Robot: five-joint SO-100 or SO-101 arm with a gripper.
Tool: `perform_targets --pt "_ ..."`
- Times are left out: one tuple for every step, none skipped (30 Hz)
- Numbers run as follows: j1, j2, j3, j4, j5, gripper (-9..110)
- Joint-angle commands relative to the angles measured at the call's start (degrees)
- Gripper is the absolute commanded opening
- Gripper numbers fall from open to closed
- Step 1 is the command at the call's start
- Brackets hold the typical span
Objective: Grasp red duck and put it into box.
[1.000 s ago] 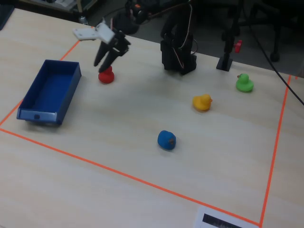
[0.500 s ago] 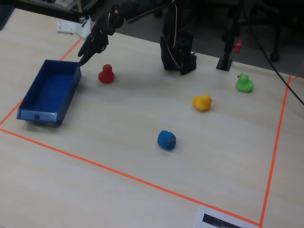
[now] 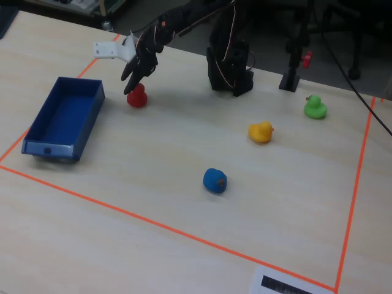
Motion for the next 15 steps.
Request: perform_targets --pt "1.58 2.90 1.41 1.05 -2.02 26" --pt "1.93 3.25 2.11 1.41 -2.90 26" --pt "2.20 3.60 2.81 1.93 -3.69 26" --pt "2.46 3.96 3.34 2.55 -4.13 26" --pt "2.72 4.13 3.52 3.60 -4.66 26" --pt "2.90 4.31 3.60 4.66 -4.83 26" --pt "2.99 4.39 3.60 5.54 -4.92 26" --pt "3.08 4.48 3.60 6.24 -4.92 26" --pt "3.08 4.48 3.60 6.68 -4.92 26" --pt "3.08 4.57 3.60 6.86 -4.92 26" --pt "3.16 4.57 3.60 7.03 -4.83 26" --pt "3.16 4.57 3.60 7.21 -4.75 26" --pt "3.08 4.57 3.52 7.38 -4.66 26" --pt "2.99 4.57 3.52 7.56 -4.66 26" --pt "2.99 4.57 3.43 7.65 -4.57 26"
